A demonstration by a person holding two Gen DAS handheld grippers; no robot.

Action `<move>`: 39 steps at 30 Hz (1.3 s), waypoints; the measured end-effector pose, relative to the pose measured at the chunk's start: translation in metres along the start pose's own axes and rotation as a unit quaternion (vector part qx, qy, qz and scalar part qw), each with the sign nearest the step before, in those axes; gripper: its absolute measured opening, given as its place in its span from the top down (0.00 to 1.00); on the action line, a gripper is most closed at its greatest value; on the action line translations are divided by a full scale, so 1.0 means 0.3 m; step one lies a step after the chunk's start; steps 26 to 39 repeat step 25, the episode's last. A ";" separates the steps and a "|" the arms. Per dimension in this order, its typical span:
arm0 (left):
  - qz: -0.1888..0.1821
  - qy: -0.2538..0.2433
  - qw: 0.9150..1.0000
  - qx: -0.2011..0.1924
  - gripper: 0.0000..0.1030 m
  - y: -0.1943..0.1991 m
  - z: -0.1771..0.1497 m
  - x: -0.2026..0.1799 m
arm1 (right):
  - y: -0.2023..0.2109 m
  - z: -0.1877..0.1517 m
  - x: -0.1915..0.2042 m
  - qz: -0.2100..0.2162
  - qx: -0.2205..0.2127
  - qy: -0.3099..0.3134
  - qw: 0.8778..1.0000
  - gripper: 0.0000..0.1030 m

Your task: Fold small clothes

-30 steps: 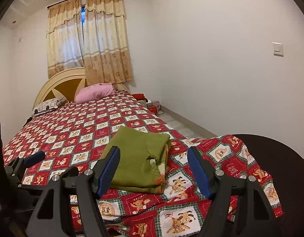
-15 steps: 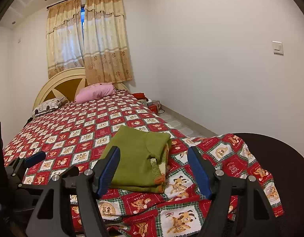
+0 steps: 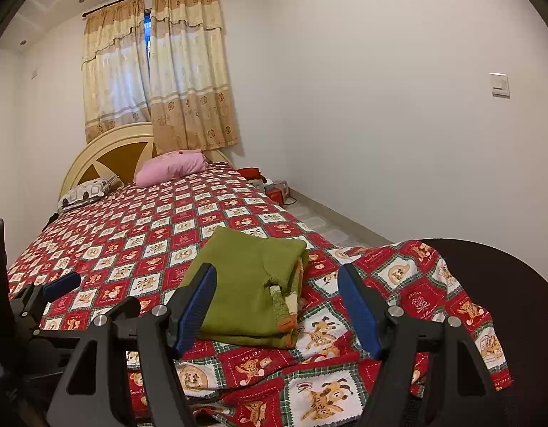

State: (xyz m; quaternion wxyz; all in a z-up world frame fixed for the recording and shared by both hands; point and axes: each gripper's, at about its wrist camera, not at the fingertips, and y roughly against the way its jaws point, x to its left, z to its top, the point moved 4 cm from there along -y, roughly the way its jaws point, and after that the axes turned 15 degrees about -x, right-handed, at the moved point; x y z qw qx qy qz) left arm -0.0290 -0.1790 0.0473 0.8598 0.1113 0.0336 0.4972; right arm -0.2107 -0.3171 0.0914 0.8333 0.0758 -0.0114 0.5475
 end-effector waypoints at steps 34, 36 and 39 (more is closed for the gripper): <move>-0.008 0.012 1.000 0.016 0.00 -0.018 -0.009 0.013 | 0.016 -0.022 0.023 -0.008 0.007 -0.004 1.000 0.31; -0.008 0.012 1.000 0.016 0.00 -0.018 -0.009 0.013 | 0.016 -0.022 0.023 -0.008 0.007 -0.004 1.000 0.31; -0.008 0.012 1.000 0.016 0.00 -0.018 -0.009 0.013 | 0.016 -0.022 0.023 -0.008 0.007 -0.004 1.000 0.31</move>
